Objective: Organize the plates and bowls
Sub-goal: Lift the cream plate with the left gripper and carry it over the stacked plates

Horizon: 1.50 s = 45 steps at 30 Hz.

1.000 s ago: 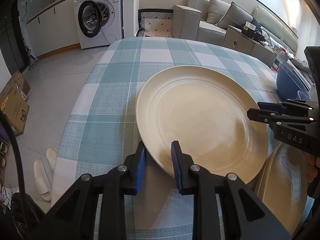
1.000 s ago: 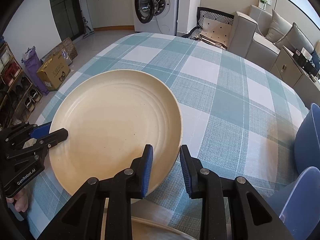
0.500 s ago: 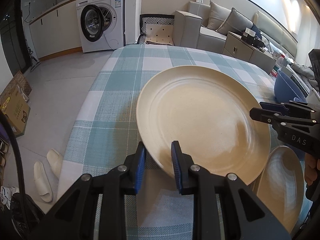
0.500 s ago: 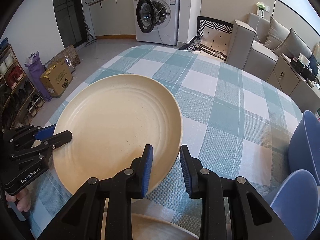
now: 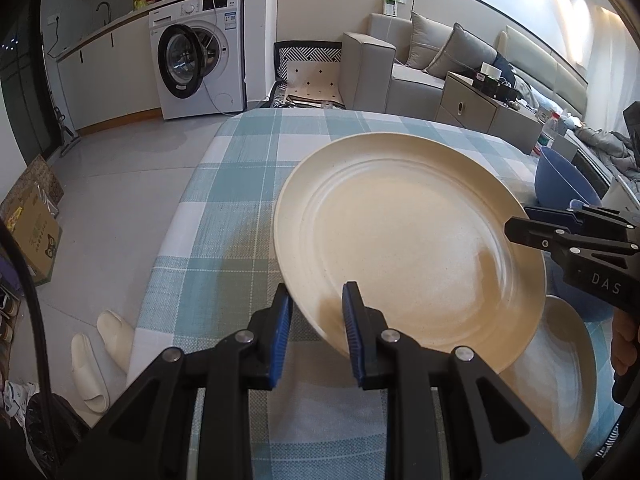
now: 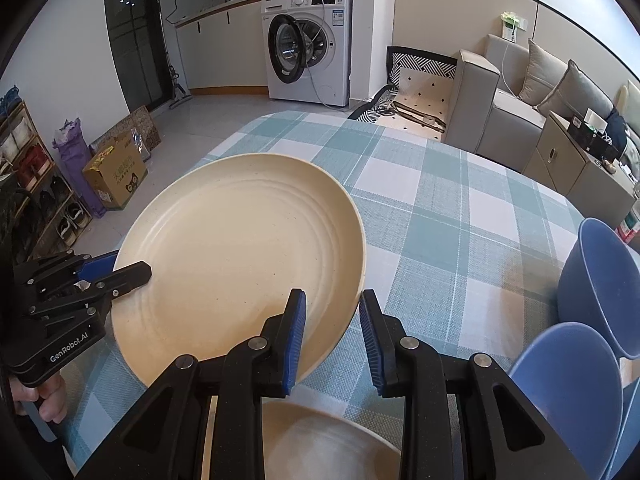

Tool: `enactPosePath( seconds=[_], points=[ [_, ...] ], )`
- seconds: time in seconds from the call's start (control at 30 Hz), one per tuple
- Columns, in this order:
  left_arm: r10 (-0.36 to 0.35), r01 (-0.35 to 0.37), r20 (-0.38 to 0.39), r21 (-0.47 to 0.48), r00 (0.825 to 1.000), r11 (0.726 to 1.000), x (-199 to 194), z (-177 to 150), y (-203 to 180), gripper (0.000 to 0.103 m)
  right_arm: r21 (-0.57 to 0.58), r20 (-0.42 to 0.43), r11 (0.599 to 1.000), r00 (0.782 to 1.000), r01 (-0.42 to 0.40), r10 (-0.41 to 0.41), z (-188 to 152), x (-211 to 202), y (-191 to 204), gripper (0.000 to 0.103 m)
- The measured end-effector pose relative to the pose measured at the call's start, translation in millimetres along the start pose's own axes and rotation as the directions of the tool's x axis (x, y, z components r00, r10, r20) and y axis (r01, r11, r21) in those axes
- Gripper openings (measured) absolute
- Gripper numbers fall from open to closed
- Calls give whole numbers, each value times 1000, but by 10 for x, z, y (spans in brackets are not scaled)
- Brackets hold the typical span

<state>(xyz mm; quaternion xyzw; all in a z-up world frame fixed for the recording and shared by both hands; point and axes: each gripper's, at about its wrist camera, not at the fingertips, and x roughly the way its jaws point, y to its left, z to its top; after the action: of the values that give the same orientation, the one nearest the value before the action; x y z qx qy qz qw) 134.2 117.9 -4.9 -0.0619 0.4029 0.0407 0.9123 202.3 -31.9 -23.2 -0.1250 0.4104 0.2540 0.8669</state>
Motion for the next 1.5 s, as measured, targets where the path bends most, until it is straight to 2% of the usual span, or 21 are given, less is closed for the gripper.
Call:
enactPosePath(
  seconds=[0.8,1.5],
  points=[
    [-24,20,43,87,999,996,-335,-4,-372,24,64,71,998,997,30,-35,-339,-660,-142,28],
    [-56,51,34,123,998,991,-503,-242,-526,24,94,110,996,994,6,-16,-700,-1015,-171,28]
  ],
)
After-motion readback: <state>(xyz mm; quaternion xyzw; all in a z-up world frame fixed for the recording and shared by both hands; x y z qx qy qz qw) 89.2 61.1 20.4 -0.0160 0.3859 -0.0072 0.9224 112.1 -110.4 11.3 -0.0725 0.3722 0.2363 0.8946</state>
